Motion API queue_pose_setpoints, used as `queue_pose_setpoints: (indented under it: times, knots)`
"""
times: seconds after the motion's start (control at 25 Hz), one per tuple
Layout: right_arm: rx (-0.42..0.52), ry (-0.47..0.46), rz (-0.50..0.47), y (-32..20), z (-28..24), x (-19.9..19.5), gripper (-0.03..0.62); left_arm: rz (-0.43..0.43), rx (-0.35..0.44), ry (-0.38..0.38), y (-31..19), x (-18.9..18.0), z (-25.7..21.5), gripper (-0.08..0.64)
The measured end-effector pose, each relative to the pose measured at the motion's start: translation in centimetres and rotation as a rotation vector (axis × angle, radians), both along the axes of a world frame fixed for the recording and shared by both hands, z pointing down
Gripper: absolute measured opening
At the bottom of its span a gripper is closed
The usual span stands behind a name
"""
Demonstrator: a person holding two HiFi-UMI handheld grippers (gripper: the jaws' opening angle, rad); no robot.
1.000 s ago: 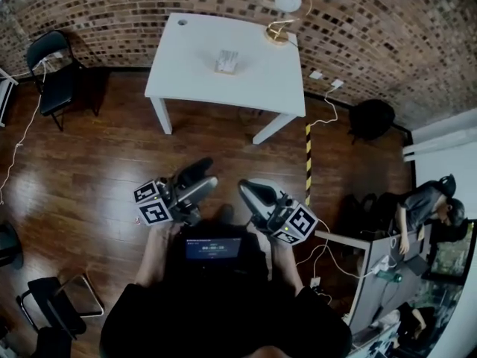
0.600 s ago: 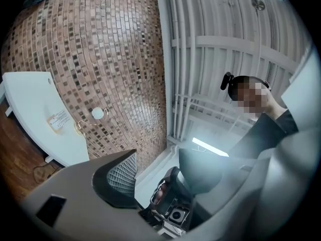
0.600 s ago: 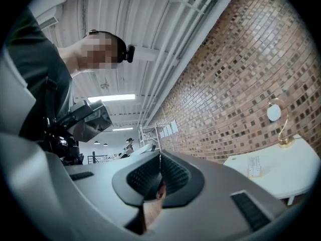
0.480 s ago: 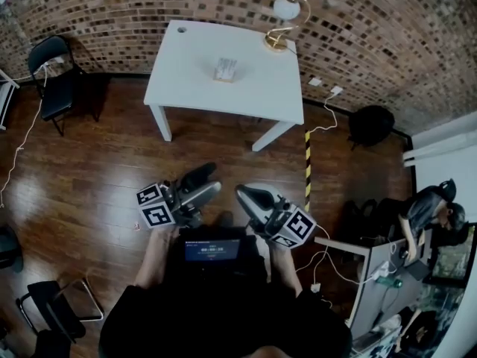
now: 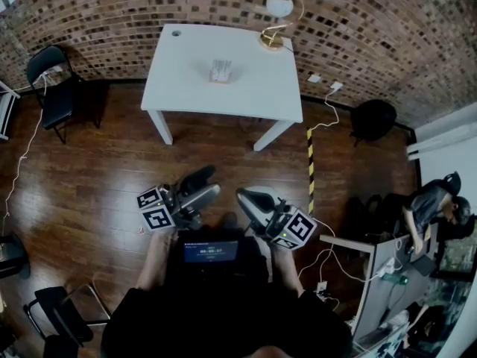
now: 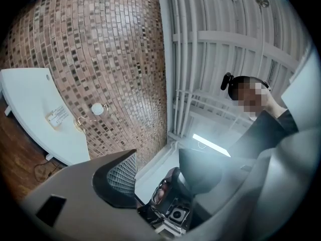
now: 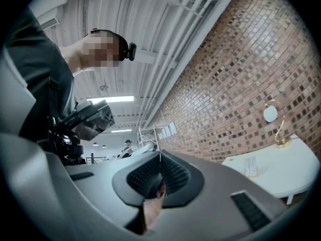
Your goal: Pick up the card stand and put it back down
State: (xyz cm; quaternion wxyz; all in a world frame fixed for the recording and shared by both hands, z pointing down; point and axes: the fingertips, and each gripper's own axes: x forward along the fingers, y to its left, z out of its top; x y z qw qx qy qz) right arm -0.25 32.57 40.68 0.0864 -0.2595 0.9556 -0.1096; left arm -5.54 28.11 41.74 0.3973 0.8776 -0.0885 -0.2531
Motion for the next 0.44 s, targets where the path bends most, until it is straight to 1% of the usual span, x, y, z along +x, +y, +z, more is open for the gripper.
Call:
queue_pose_setpoints:
  times: [0.44]
  knots:
    - [0.003,-0.003,0.000,0.05,0.14,0.25,0.017,0.007,-0.006,-0.001,-0.07,0.32,0.37,0.255]
